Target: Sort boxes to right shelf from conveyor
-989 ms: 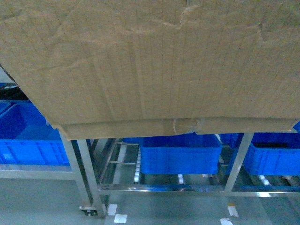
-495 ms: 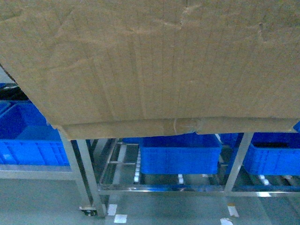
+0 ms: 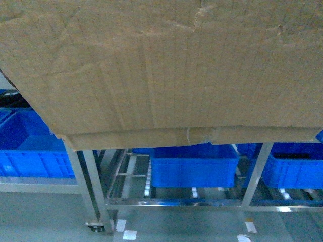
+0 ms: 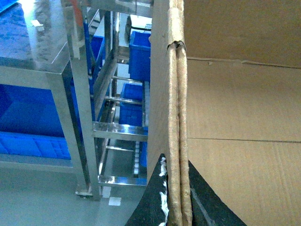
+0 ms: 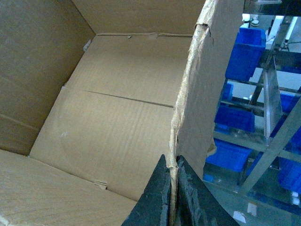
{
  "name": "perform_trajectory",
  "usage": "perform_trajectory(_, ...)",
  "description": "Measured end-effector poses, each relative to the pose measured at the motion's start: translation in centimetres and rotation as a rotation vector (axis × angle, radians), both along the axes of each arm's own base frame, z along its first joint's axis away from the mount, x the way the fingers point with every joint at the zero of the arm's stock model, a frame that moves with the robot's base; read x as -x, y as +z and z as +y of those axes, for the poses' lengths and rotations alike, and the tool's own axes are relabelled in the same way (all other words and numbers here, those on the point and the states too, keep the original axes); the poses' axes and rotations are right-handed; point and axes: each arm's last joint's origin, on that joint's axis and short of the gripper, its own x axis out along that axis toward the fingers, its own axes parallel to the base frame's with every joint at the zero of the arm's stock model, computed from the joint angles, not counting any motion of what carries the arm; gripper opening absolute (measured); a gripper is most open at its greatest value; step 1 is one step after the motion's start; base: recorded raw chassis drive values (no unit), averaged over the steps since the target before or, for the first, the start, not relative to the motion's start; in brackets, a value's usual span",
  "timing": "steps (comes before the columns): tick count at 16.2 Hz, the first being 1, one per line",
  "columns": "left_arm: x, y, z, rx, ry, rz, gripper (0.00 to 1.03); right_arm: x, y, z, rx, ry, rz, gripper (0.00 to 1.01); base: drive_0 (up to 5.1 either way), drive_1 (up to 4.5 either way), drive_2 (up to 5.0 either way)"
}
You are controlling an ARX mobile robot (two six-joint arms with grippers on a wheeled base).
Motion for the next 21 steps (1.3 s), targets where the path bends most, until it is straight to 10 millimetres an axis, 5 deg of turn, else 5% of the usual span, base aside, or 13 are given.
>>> perform_trajectory(21,-0.02,-0.02,-0.01,0.0,0.0,0.001,0.03,-0.01,-0.04,-0.01,0.0,-0.002,0.002,0.02,0.0,0.0,0.0)
